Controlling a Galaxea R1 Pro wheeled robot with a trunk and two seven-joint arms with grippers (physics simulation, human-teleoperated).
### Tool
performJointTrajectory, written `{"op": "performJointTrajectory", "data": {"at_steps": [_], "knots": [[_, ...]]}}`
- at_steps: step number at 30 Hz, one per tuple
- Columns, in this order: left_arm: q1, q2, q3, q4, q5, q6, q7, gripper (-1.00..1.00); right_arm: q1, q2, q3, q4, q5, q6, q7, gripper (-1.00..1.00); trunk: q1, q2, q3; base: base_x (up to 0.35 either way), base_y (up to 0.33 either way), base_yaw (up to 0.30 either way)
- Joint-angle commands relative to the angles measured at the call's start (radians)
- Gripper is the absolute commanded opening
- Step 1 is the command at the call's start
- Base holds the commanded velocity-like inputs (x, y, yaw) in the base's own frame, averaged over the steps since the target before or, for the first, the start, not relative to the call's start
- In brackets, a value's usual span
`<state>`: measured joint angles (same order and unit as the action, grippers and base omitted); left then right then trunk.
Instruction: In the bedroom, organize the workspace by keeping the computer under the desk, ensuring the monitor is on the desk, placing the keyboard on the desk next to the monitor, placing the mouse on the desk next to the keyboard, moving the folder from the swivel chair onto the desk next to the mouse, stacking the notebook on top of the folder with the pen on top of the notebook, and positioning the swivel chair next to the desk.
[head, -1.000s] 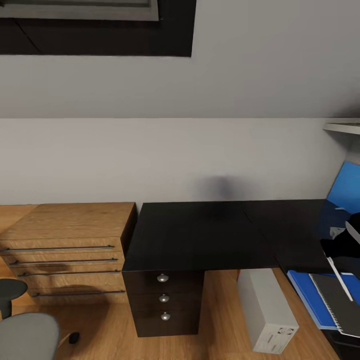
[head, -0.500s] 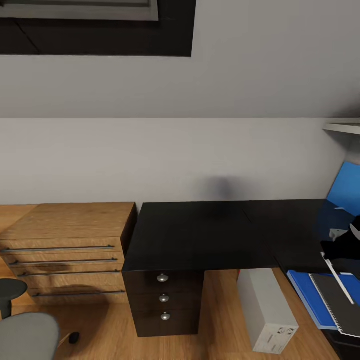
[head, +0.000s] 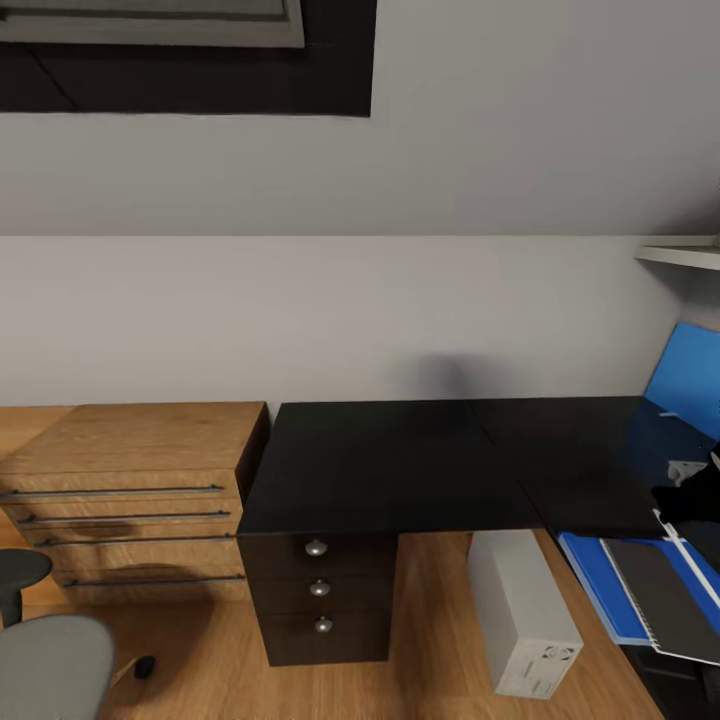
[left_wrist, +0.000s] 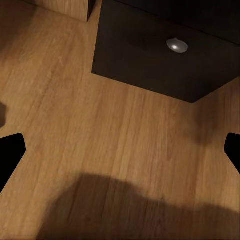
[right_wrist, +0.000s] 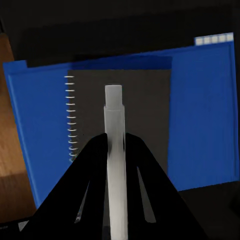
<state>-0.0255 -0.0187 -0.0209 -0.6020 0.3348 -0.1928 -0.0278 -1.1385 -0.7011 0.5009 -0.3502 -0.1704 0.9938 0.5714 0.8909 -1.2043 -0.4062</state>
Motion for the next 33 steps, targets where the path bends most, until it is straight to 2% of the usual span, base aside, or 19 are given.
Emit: {"op": "performJointTrajectory", "data": {"at_steps": [1, 16, 33], "knots": [[-0.001, 0.000, -0.002, 0.001, 0.010, -0.003, -0.003, 1.00, -0.001, -0.001, 0.008, -0.001, -0.011, 0.004, -0.001, -1.00, 0.000, -0.001, -0.001, -0.083, -0.006, 0.000], [-0.001, 0.000, -0.004, -0.001, 0.010, -0.003, -0.004, 1.00, 0.000, -0.001, 0.008, 0.041, -0.010, -0.040, -0.001, -1.00, 0.000, -0.001, -0.001, -0.053, -0.001, 0.000], [-0.001, -0.002, -0.004, -0.001, 0.009, -0.003, 0.000, 1.00, 0.000, 0.001, 0.008, 0.049, -0.012, -0.052, -0.001, -1.00, 0.065, -0.120, -0.054, -0.001, 0.000, 0.000]]}}
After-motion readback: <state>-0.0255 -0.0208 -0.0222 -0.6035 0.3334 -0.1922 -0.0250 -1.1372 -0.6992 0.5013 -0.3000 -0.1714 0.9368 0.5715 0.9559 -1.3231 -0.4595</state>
